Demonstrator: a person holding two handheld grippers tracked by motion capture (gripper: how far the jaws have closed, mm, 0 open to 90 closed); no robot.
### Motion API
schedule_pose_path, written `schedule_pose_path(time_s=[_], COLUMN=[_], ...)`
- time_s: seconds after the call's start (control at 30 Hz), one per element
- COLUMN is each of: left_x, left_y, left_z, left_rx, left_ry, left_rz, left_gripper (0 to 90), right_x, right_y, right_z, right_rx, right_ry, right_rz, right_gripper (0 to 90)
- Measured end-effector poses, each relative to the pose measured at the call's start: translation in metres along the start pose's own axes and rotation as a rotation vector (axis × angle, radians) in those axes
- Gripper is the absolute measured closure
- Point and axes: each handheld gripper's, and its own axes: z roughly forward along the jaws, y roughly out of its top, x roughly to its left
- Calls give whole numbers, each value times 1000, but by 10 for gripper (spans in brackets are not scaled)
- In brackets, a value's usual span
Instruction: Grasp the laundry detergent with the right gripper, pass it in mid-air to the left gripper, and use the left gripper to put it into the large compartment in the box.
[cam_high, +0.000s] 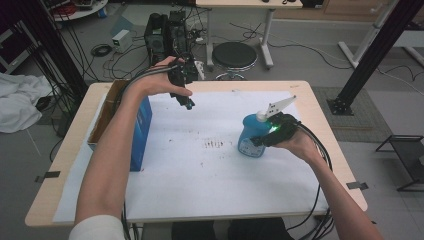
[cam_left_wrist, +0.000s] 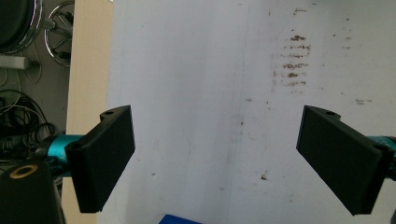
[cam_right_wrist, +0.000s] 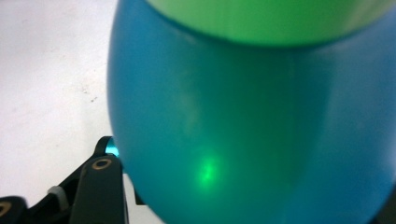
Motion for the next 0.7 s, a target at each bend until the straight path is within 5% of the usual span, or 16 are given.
schedule_pose_path(time_s=[0.03,0.7], left_x=[-2,-5], left_y=[0,1], left_z=[1,-3], left_rx=[-14,-21], left_ry=[2,-2], left_rz=[-22,-13], left_gripper=[115,115], right_x=[-1,1], right_y=[-1,-3], right_z=[1,0], right_rx=[-3,-26], right_ry=[-4,2], right_rz=[1,-58], right_gripper=[409,463])
